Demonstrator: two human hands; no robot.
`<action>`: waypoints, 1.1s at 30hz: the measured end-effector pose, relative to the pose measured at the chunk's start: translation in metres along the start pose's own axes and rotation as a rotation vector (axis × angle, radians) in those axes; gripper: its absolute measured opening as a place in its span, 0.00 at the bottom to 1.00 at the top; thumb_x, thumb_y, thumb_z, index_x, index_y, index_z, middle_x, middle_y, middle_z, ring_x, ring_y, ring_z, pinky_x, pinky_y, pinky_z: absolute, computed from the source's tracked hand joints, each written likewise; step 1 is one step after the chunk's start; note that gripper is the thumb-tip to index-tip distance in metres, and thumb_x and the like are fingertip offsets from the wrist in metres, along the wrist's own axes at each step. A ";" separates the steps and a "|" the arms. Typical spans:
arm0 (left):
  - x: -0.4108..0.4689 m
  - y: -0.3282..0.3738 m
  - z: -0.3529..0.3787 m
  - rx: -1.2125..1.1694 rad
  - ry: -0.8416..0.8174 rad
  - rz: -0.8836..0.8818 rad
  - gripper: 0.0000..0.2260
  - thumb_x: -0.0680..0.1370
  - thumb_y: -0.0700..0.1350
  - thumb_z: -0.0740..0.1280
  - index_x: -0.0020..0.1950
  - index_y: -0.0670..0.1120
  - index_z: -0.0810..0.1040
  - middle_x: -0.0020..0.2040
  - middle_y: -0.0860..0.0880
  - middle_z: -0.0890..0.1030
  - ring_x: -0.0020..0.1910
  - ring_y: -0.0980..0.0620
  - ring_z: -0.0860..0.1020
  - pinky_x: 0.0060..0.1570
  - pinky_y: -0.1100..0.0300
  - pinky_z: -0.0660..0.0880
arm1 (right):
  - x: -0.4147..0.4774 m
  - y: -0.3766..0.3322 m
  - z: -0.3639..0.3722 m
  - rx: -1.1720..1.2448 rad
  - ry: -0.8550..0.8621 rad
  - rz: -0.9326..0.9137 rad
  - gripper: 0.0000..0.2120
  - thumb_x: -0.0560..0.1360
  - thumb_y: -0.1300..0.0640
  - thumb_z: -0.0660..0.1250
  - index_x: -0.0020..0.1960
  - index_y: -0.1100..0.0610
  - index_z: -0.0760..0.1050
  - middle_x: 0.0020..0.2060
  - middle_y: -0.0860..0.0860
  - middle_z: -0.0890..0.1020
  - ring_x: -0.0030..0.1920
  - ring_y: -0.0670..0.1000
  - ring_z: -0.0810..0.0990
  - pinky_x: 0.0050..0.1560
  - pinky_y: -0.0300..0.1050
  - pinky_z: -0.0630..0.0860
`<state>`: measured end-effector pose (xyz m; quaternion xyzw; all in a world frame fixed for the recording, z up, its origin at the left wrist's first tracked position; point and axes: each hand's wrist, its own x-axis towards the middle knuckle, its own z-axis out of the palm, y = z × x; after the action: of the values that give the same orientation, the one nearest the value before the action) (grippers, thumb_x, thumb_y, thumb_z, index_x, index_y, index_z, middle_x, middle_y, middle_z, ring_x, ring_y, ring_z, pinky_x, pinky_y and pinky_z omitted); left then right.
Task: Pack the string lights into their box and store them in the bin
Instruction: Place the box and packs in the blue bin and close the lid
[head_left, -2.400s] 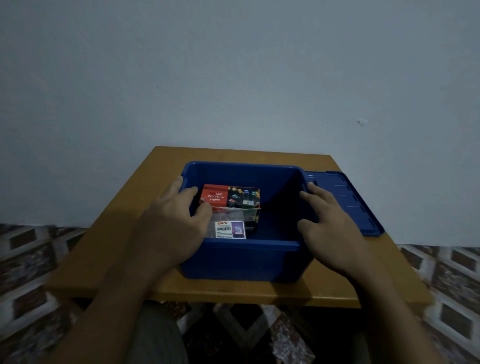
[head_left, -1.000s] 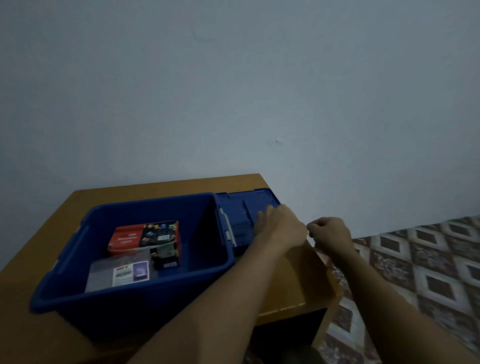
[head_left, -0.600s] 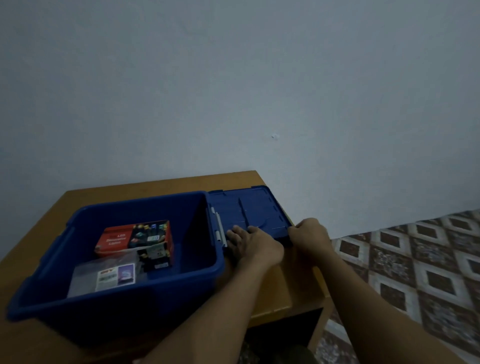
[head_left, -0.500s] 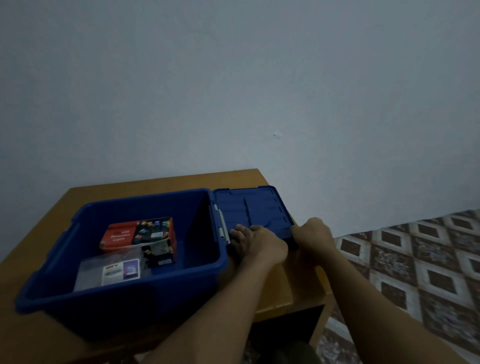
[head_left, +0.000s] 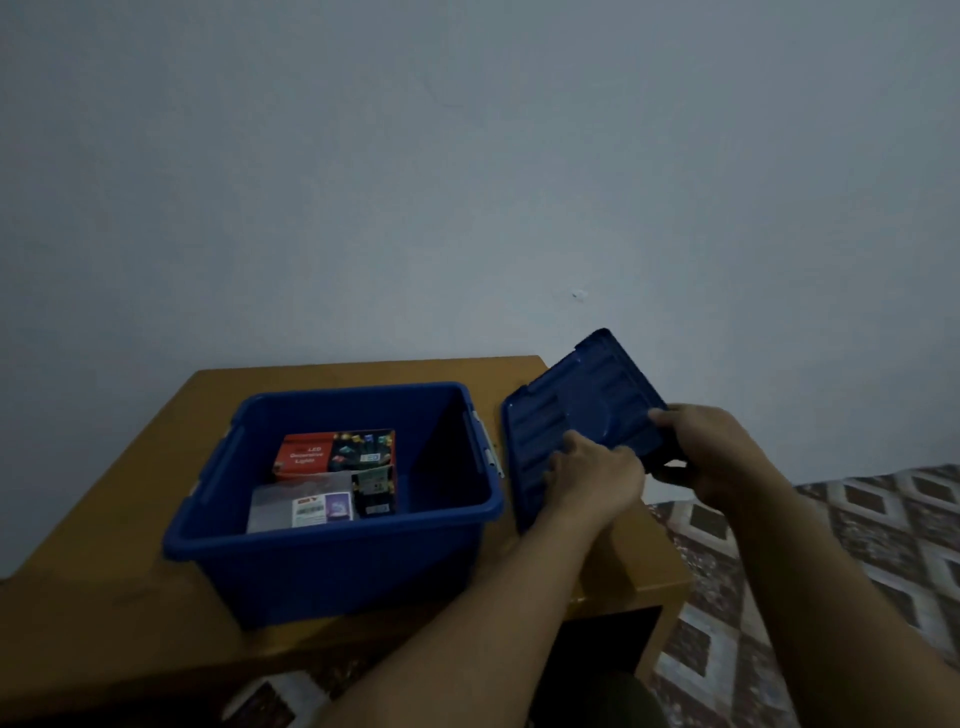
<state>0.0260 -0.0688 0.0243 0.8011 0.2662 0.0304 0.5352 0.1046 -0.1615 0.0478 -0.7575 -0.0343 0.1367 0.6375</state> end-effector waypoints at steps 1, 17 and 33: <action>-0.003 0.006 -0.004 -0.053 -0.024 0.004 0.29 0.79 0.54 0.56 0.78 0.47 0.53 0.73 0.41 0.66 0.67 0.40 0.69 0.66 0.44 0.70 | -0.007 -0.011 0.000 -0.065 0.005 -0.066 0.06 0.81 0.60 0.63 0.56 0.60 0.76 0.46 0.59 0.81 0.43 0.58 0.80 0.37 0.50 0.78; -0.065 0.041 -0.228 -1.028 0.289 0.146 0.31 0.81 0.64 0.49 0.66 0.40 0.71 0.65 0.37 0.76 0.60 0.36 0.78 0.60 0.39 0.74 | -0.094 -0.091 0.075 -0.526 0.072 -1.005 0.13 0.82 0.60 0.61 0.60 0.51 0.80 0.48 0.51 0.83 0.48 0.53 0.80 0.44 0.45 0.75; -0.120 -0.084 -0.286 -0.276 0.680 -0.039 0.09 0.77 0.44 0.65 0.48 0.39 0.80 0.41 0.42 0.83 0.36 0.47 0.78 0.35 0.57 0.73 | -0.105 -0.016 0.113 -0.687 -0.163 -1.181 0.13 0.79 0.61 0.67 0.61 0.50 0.81 0.58 0.45 0.82 0.54 0.50 0.80 0.51 0.43 0.76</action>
<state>-0.2049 0.1403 0.1010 0.6604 0.4375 0.3202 0.5195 -0.0227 -0.0744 0.0633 -0.7583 -0.5306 -0.1960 0.3242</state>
